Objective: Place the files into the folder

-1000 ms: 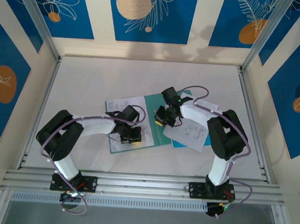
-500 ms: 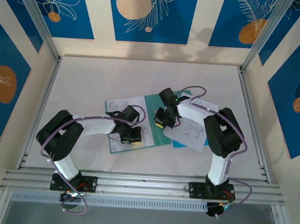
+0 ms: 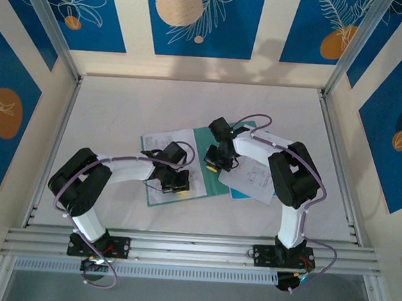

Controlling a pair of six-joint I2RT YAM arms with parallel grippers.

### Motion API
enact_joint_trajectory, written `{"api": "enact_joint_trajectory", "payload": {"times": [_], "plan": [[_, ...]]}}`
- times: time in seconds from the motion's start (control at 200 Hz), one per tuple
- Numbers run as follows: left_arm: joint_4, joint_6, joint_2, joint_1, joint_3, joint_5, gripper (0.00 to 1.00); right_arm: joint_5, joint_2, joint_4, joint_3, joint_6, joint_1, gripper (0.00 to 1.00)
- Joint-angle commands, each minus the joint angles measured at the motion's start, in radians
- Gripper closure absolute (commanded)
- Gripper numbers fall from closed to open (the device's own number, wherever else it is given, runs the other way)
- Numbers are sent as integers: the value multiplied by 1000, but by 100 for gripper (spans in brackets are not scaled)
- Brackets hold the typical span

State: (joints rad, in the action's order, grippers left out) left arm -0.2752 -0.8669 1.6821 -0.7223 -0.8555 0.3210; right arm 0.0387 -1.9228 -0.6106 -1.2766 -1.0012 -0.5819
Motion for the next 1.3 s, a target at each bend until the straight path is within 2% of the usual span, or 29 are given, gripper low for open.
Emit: {"api": "enact_joint_trajectory", "payload": {"times": [0.0,0.485,0.92,1.29], "plan": [[-56,-15,8,-9,32,-49,100,51,-24,-69,-20,-18,-1,91],[-54,-49,0,-9,49,-57,100,82,-40,-115,-14,-17,8,91],[18,-199,-35,-8,154,-54,100,46,-67,-93,46,43,65,91],[28,-236,-44,-9,171,-61,100,61,-104,-97,80,62,91,91]]}}
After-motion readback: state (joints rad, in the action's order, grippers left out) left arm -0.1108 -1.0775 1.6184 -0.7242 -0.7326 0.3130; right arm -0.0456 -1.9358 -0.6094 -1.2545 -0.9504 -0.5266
